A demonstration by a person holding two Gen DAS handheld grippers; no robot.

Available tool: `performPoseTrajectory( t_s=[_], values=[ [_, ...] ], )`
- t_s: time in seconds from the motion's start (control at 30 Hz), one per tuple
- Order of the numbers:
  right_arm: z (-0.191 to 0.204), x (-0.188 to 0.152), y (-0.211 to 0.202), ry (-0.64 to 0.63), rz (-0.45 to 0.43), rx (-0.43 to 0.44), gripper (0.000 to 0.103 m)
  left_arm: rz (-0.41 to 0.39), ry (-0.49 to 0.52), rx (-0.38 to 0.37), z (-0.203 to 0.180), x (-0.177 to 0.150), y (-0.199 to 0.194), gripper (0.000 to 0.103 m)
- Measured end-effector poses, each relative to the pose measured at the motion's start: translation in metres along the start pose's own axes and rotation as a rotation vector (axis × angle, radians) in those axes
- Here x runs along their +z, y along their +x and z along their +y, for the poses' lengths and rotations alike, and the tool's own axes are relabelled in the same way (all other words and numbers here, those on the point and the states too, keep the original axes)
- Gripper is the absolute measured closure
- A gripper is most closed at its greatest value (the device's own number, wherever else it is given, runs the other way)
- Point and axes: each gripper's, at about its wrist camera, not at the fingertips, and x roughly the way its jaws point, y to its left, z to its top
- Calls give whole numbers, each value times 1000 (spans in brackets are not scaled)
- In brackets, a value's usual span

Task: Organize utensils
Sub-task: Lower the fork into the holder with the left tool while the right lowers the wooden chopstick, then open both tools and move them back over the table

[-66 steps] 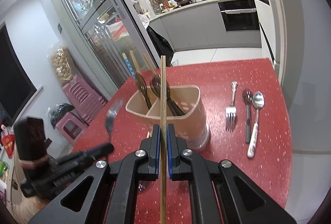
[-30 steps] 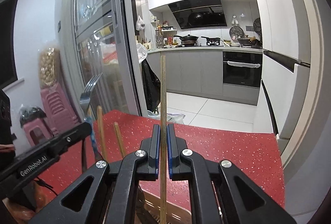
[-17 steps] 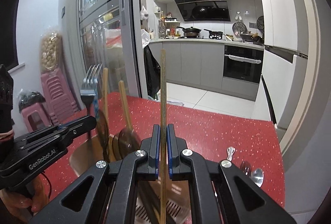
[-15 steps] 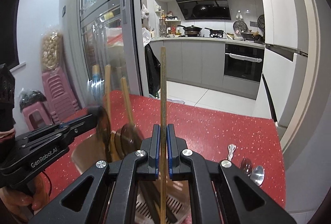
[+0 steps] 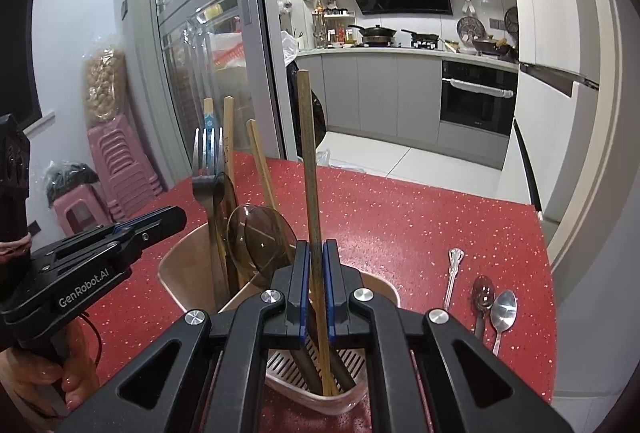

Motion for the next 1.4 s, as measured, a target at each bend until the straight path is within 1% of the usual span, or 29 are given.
performPoseTrajectory(
  t_s=[0.1, 0.17, 0.2, 0.23, 0.27, 0.37, 0.53, 0.67, 0.8, 0.93, 0.97, 1.0, 1.03, 1.07, 1.1, 1.27, 1.3, 1.33, 1.37, 1.4],
  values=[
    [0, 2, 0, 3, 25, 7, 95, 3, -6, 2, 0, 0, -3, 72],
    [0, 3, -2, 7, 30, 8, 89, 4, -8, 4, 0, 0, -4, 72],
    [1, 3, -3, 11, 28, 8, 76, 6, -9, 5, 0, 0, -5, 72],
    [1, 3, -5, 15, 26, 8, 58, 8, -9, 6, 1, 0, -6, 72],
    [1, 4, -7, 20, 19, 6, 53, 12, -9, 7, 1, -1, -6, 72],
    [1, 6, -14, 22, 7, 0, 52, 19, -13, 12, 2, -2, -8, 72],
    [9, 8, -30, 25, 3, 16, 52, 44, -42, 32, 17, -2, -16, 72],
    [22, 1, -49, 11, 6, 37, 52, 84, -50, 90, 38, -5, -20, 72],
    [36, -15, -60, 17, 40, 73, 52, 167, -79, 141, 63, -16, -14, 72],
    [50, -35, -61, 61, 134, 130, 52, 241, -102, 150, 81, -33, -7, 70],
    [54, -41, -58, 78, 165, 144, 52, 255, -112, 148, 85, -38, -6, 43],
    [56, -47, -54, 92, 192, 156, 52, 270, -122, 157, 88, -42, -6, 0],
    [59, -53, -49, 112, 225, 172, 52, 268, -129, 175, 91, -45, -7, 0],
    [62, -59, -42, 131, 257, 187, 52, 253, -127, 183, 92, -48, -9, 0],
    [64, -62, -37, 139, 278, 192, 52, 256, -115, 185, 94, -51, -11, 0],
    [91, -76, 12, 123, 435, 184, 52, 252, -111, 245, 118, -60, -26, 0],
    [92, -78, 21, 119, 450, 178, 55, 251, -123, 256, 126, -61, -30, 0],
    [98, -80, 31, 111, 466, 162, 61, 249, -134, 267, 133, -62, -33, 0],
    [104, -83, 41, 97, 483, 144, 63, 247, -144, 281, 141, -63, -38, 0],
    [110, -86, 51, 83, 499, 124, 69, 242, -148, 296, 148, -66, -44, 0]
  ],
)
